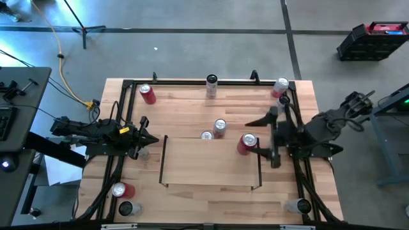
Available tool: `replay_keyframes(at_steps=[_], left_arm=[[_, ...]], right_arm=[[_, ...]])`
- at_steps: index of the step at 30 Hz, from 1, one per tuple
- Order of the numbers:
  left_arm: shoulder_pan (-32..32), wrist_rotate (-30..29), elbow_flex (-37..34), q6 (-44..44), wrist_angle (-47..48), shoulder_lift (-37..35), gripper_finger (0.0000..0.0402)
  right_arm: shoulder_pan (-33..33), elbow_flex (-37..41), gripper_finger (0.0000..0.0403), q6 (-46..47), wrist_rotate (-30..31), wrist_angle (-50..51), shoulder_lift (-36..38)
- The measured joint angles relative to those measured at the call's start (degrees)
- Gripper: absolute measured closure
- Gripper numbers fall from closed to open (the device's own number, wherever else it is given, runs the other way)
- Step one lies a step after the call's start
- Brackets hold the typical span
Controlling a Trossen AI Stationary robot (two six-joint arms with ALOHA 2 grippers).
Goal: Place canned beverage on shelf
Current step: Put the top red-black soda can on the shelf aligned with the other red-black soda cans
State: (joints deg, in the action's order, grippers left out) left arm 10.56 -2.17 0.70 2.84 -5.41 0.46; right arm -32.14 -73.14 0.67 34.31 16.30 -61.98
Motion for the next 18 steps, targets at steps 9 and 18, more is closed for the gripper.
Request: replay_keyframes(at_steps=[9, 18], left_arm=[[0.0, 0.0, 0.0, 0.1, -0.4, 0.0, 0.0396], [0.0, -4.6, 0.0, -4.6, -0.8, 0.0, 0.0396]], right_arm=[[8.3, 4.8, 0.0059, -16.2, -0.9, -15.1, -3.0], [19.6, 4.8, 0.0059, -16.1, -14.1, -16.5, -6.3]])
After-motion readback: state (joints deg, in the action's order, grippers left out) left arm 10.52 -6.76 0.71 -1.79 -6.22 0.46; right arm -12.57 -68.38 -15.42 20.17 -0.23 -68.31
